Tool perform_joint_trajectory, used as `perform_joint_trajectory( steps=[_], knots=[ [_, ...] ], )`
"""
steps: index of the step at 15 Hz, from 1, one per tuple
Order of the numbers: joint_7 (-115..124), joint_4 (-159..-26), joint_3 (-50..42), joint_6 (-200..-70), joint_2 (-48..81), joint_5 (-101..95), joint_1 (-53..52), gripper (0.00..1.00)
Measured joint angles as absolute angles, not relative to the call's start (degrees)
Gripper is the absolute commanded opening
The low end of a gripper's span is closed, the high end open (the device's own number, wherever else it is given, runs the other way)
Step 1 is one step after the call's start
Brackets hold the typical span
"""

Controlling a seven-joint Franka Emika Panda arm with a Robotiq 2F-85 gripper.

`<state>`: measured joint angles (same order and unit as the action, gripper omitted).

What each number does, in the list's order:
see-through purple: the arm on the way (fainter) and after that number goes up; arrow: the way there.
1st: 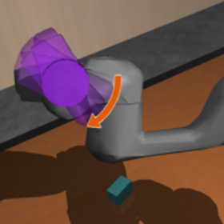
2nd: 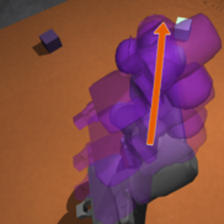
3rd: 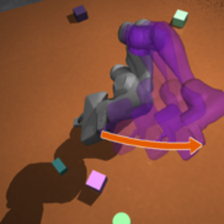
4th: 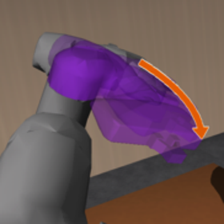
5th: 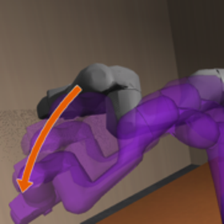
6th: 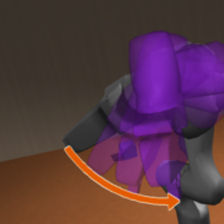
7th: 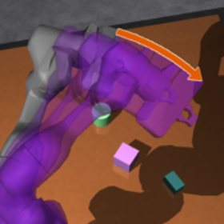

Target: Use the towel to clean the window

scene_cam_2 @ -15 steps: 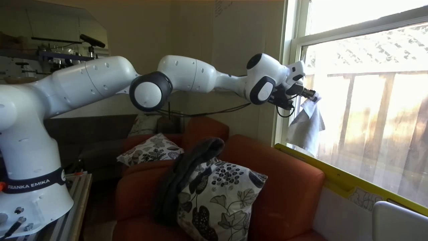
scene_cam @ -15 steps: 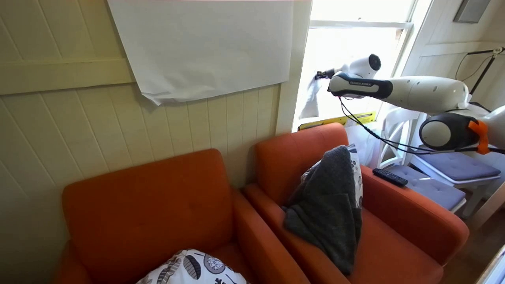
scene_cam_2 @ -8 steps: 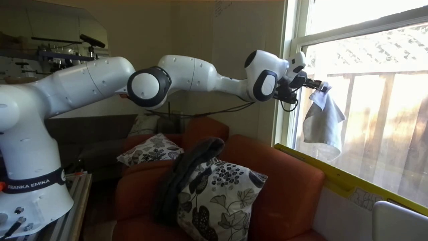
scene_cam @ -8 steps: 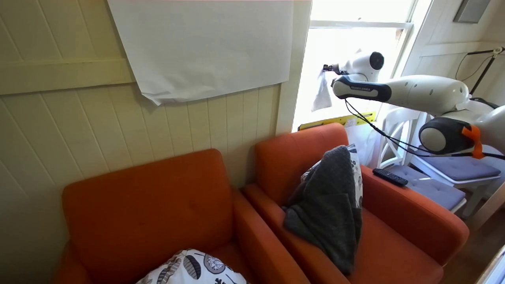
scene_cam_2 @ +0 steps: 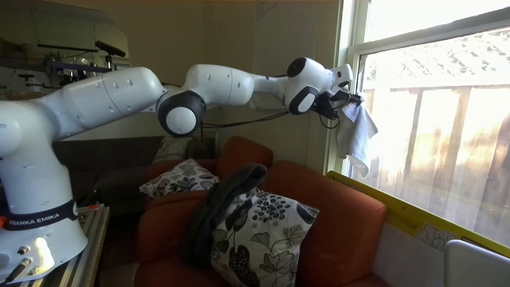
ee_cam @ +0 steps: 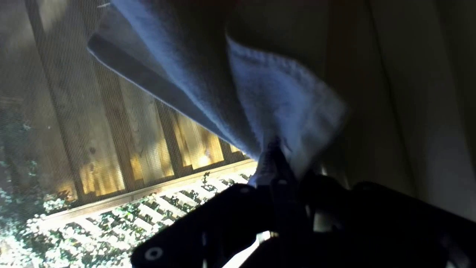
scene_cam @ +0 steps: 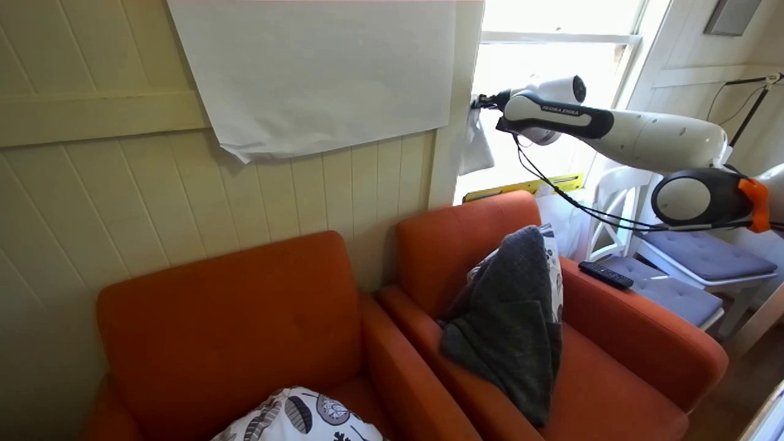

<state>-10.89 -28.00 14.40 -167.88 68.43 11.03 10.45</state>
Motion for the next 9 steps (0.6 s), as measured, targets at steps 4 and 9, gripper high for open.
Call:
perform_joint_trajectory(
  steps=[4, 9],
  knots=[
    [-10.0, -27.8, 6.9, -159.1, 68.2, 8.3, 11.8, 0.02],
    [-9.1, -25.3, 2.9, -140.1, 65.2, 6.9, 12.8, 0.02]
  ],
)
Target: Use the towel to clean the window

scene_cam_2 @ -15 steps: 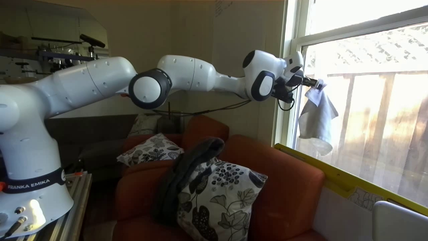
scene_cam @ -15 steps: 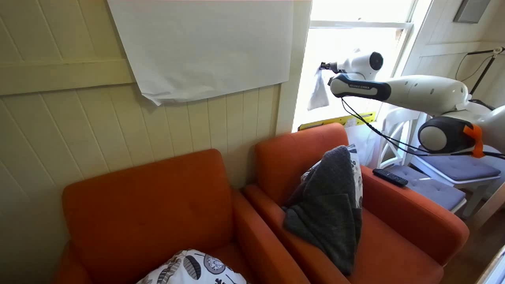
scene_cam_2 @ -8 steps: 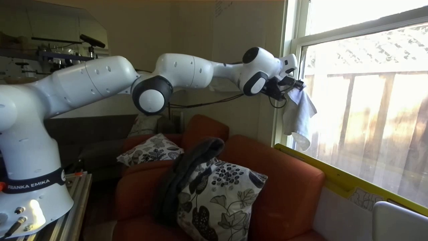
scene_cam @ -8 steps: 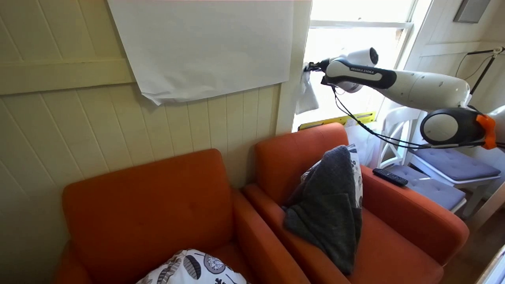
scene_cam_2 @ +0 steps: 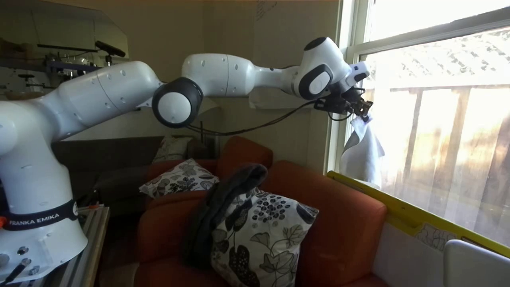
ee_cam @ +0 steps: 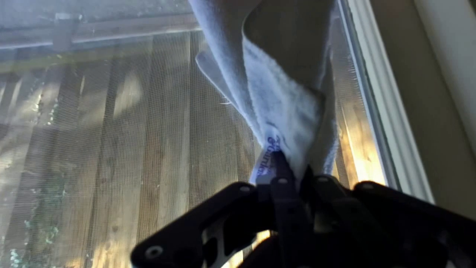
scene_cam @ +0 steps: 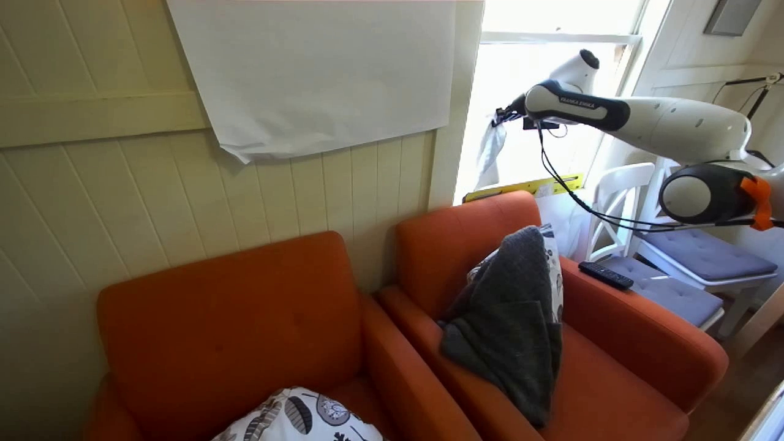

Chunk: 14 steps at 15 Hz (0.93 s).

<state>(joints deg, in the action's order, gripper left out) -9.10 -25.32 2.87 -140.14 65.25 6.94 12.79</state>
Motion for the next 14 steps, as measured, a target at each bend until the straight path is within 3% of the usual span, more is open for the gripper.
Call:
perform_joint_trajectory(
  steps=[7, 14],
  knots=[
    [-8.2, -25.4, -0.9, -117.8, 56.3, 5.9, 14.3, 0.02],
    [-8.2, -26.5, 0.0, -97.9, 56.5, 6.4, 16.8, 0.02]
  ],
)
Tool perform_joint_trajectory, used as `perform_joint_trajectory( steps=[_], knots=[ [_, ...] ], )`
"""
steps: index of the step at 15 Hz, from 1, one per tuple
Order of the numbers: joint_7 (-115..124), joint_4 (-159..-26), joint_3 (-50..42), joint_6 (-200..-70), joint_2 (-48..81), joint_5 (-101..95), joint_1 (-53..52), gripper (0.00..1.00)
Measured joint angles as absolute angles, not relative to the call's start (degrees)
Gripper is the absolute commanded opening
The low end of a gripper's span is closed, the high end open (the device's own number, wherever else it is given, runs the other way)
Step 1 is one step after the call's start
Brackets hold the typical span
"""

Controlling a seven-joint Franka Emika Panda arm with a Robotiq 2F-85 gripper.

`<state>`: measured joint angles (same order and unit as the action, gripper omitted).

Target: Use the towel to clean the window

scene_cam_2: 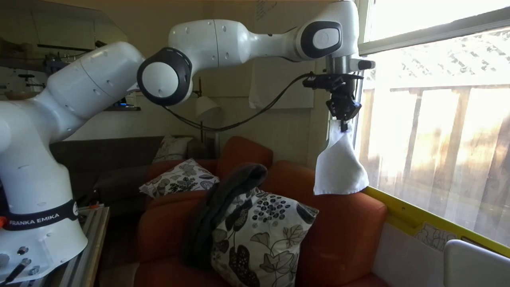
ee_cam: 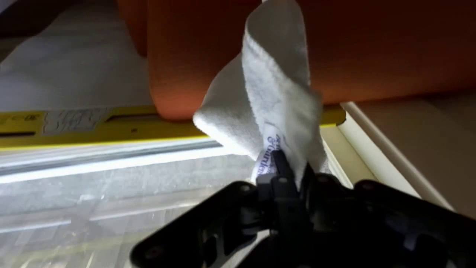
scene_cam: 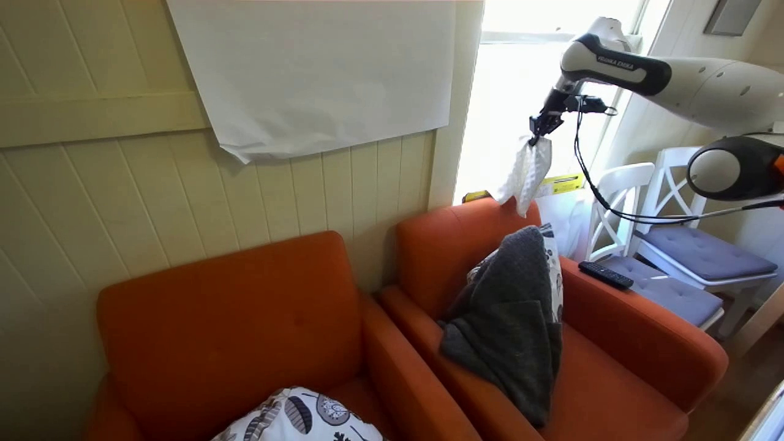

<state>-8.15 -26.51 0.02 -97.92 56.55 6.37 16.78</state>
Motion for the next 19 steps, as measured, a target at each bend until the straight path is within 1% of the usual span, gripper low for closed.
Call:
perform_joint_trajectory(
  steps=[1, 2, 3, 7, 11, 12, 13, 14, 15, 16, 19],
  knots=[
    [-8.2, -26.4, 0.3, -96.9, 57.5, 6.5, 17.0, 0.32],
    [-8.0, -26.4, 0.5, -96.3, 58.5, 6.6, 17.2, 0.32],
    [-7.9, -26.4, 0.8, -96.2, 59.5, 6.7, 17.3, 0.37],
    [-7.2, -26.0, 2.0, -98.9, 62.5, 7.5, 17.3, 0.65],
    [-7.3, -25.4, 2.1, -99.5, 61.4, 7.4, 17.0, 0.94],
    [-7.3, -25.3, 2.1, -99.0, 60.6, 7.4, 17.0, 0.98],
    [-7.7, -25.3, 2.0, -98.1, 59.6, 7.2, 17.0, 1.0],
    [-8.2, -25.3, 1.8, -96.8, 58.6, 6.9, 17.0, 0.89],
    [-8.3, -25.3, 1.8, -96.4, 58.0, 6.9, 17.0, 0.96],
    [-8.3, -25.3, 1.8, -96.4, 57.9, 6.9, 17.0, 1.0],
    [-8.3, -25.4, 1.8, -96.5, 58.5, 6.9, 17.0, 1.0]
  ],
)
